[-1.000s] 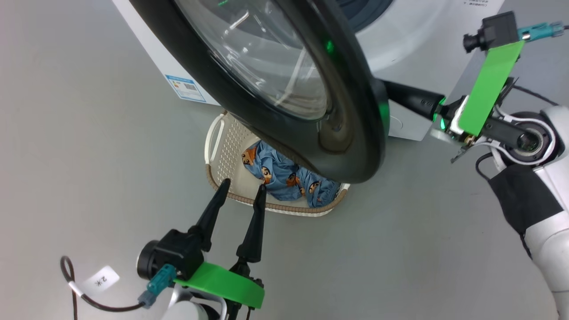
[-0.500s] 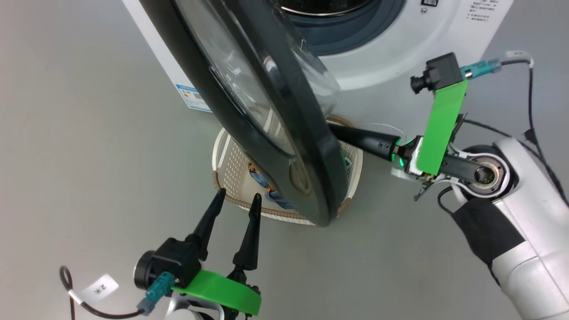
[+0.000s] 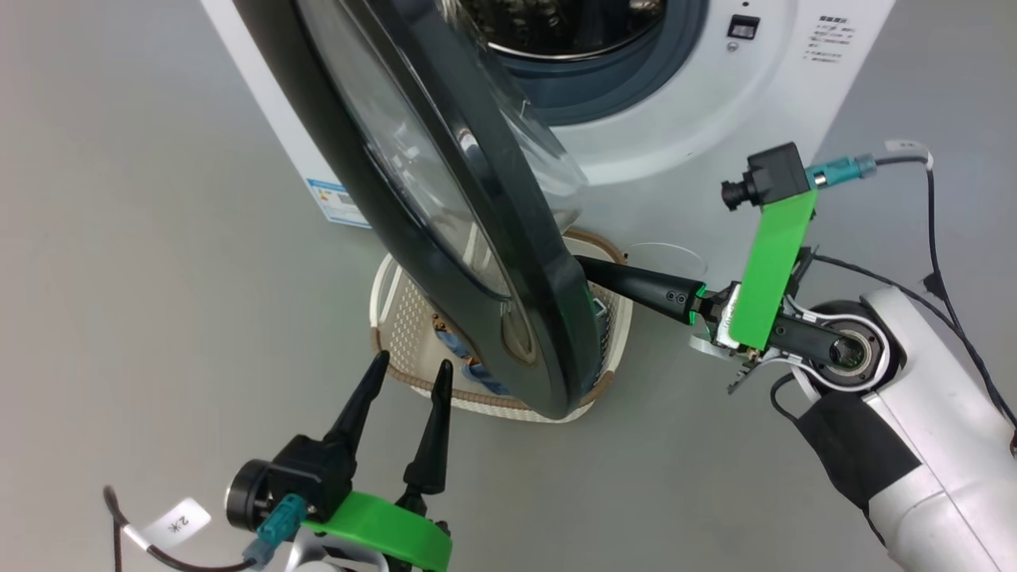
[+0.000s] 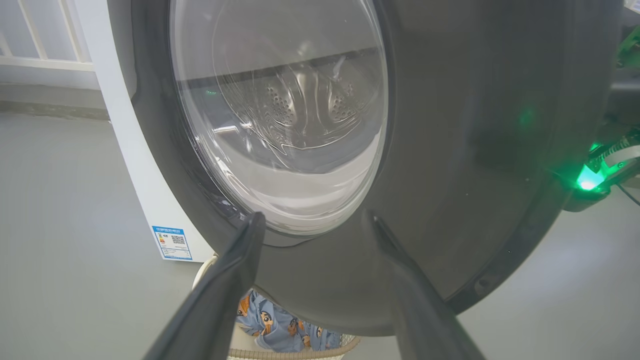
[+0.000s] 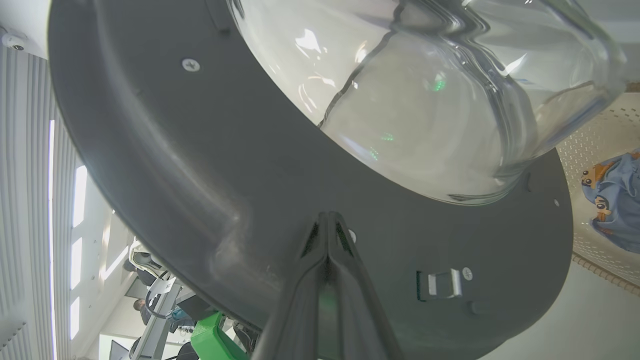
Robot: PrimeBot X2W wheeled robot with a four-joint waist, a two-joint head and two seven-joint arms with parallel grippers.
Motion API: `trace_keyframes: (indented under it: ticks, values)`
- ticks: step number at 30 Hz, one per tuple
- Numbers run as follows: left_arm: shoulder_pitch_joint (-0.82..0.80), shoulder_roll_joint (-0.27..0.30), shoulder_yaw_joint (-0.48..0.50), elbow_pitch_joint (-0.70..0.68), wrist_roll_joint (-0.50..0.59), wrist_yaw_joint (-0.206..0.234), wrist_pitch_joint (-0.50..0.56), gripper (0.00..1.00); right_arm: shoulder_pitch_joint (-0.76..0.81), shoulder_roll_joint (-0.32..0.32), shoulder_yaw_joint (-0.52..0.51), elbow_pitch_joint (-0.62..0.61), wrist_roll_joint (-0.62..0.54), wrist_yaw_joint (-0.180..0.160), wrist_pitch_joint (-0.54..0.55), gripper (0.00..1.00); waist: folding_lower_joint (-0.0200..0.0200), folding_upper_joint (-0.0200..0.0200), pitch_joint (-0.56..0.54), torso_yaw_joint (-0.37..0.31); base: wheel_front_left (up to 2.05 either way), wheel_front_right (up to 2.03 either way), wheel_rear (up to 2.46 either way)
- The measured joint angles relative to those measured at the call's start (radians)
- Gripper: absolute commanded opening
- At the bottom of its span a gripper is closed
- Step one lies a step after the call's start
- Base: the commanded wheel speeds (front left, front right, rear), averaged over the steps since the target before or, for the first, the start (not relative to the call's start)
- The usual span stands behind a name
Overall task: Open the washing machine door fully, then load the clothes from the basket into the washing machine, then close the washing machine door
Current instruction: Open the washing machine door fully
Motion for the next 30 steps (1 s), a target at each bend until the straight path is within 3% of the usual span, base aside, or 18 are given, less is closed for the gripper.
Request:
trace_keyframes:
  ticks: [1,2,3,15,30]
  values:
    - [0.001,0.0,0.003,0.007,0.006,-0.007,0.0,1.0,0.008,-0.001,-0.002,-0.002,-0.002,0.0,-0.012,0.45,0.0,0.0,-0.004,-0.005,0.0,0.0,0.0]
    - [0.002,0.0,0.009,0.012,0.011,-0.013,0.0,1.0,0.019,-0.002,-0.006,-0.004,-0.002,0.0,-0.023,0.77,0.0,0.0,-0.007,-0.011,0.0,0.0,0.0]
    - [0.006,0.0,0.016,0.018,0.017,-0.015,0.0,1.0,0.03,-0.004,-0.011,-0.004,-0.003,0.0,-0.032,1.0,0.0,0.0,-0.011,-0.018,0.0,0.0,0.0]
    - [0.049,0.0,0.111,0.06,0.078,-0.076,0.0,1.0,0.195,-0.077,-0.024,0.005,-0.025,0.0,-0.154,1.0,0.0,0.0,-0.066,-0.111,0.0,0.0,0.0]
    - [0.099,0.0,0.202,0.064,0.113,-0.109,0.0,1.0,0.381,-0.188,-0.055,0.044,-0.045,0.0,-0.297,1.0,0.0,0.0,-0.112,-0.215,0.0,0.0,0.0]
